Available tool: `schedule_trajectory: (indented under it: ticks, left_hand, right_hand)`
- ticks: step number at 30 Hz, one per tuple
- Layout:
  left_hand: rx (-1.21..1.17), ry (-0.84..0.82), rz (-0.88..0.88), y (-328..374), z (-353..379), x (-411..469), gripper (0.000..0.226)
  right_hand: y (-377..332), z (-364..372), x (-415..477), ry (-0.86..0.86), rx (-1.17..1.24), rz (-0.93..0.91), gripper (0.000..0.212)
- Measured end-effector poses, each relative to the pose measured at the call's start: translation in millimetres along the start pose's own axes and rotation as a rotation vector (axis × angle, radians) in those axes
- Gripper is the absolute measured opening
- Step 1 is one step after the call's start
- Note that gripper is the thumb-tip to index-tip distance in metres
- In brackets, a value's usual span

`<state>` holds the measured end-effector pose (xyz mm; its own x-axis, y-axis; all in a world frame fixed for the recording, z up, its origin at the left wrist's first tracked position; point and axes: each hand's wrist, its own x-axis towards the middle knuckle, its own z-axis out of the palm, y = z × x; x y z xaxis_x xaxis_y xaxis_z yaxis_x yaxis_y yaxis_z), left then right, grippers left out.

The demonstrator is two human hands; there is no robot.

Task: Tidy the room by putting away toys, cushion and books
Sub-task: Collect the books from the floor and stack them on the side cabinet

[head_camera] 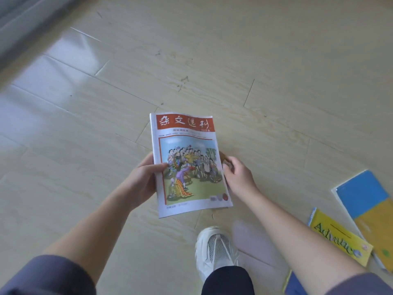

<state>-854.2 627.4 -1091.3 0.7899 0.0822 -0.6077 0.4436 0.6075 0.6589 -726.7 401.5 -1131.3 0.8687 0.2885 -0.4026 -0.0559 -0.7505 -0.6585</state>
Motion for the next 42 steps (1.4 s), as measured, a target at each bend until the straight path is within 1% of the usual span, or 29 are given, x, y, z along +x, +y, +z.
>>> schedule_trajectory:
  ticks: [2,4,6,8,10,11,13,15,16,19,21,23,25,26,27,28,30,32,34,35,36,38,39,42]
  left_hand:
    - [-0.039,0.132,-0.006,-2,-33,-22,0.036]
    - [-0.033,0.303,-0.027,-12,-69,-44,0.032]
    - [0.092,0.474,-0.061,-29,-100,-62,0.032]
    - [0.215,0.615,-0.104,-50,-121,-76,0.032]
    - [0.239,0.706,-0.139,-66,-131,-81,0.030]
    - [0.232,0.725,-0.156,-71,-133,-82,0.030]
    - [0.214,0.735,-0.177,-76,-133,-82,0.029]
    - [0.205,0.725,-0.181,-77,-133,-81,0.029]
    - [0.198,0.721,-0.176,-77,-133,-80,0.030]
    - [0.151,0.693,-0.134,-73,-127,-80,0.030]
    - [0.084,0.637,-0.100,-70,-122,-80,0.028]
    - [0.035,0.551,-0.079,-67,-112,-78,0.029]
    - [0.021,0.496,-0.060,-64,-102,-72,0.030]
    - [0.015,0.485,-0.055,-63,-97,-68,0.030]
    - [0.011,0.475,-0.049,-62,-91,-63,0.029]
    - [0.008,0.472,-0.042,-62,-85,-58,0.028]
    - [-0.003,0.472,-0.041,-62,-72,-48,0.024]
    - [-0.063,0.449,-0.073,-63,-61,-41,0.023]
    - [-0.155,0.393,-0.110,-66,-57,-36,0.041]
    - [-0.169,0.400,-0.119,-70,-56,-34,0.047]
    - [-0.144,0.432,-0.110,-73,-55,-32,0.046]
    - [-0.031,0.540,-0.054,-78,-54,-30,0.032]
    - [0.001,0.559,-0.035,-80,-52,-28,0.028]
    - [0.022,0.532,-0.017,-79,-49,-22,0.028]
  right_hand:
    - [-1,12,11,-0.082,-0.150,0.021,0.055]
    - [-4,22,18,-0.118,-0.419,-0.013,0.076]
    - [-8,28,23,-0.114,-0.603,0.003,0.098]
    - [-16,31,25,-0.107,-0.666,0.077,0.113]
    - [-22,31,27,-0.050,-0.745,0.130,0.118]
    - [-26,30,29,-0.025,-0.784,0.155,0.113]
    - [-27,25,31,-0.010,-0.783,0.221,0.093]
    - [-24,21,32,-0.054,-0.698,0.238,0.067]
    - [-22,18,32,-0.088,-0.642,0.216,0.056]
    - [-19,9,31,-0.103,-0.419,0.081,0.022]
    - [-25,4,28,-0.071,-0.180,0.007,0.022]
    - [-34,-1,19,-0.069,0.200,0.011,0.021]
    - [-47,0,5,-0.144,0.601,0.032,0.025]
    - [-52,4,-2,-0.201,0.751,0.038,0.026]
    - [-56,9,-8,-0.258,0.838,0.046,0.026]
    - [-58,17,-15,-0.313,0.864,0.050,0.025]
    - [-58,40,-30,-0.378,0.775,0.078,0.024]
    - [-45,64,-41,-0.412,0.512,0.112,0.020]
    - [-30,83,-46,-0.460,0.196,0.122,0.012]
    - [-26,88,-46,-0.467,0.071,0.137,0.013]
    - [-23,90,-45,-0.458,-0.007,0.144,0.016]
    - [-27,88,-44,-0.446,-0.063,0.126,0.020]
    - [-29,83,-44,-0.420,-0.104,0.107,0.020]
    - [-19,62,-41,-0.228,-0.272,0.050,0.021]
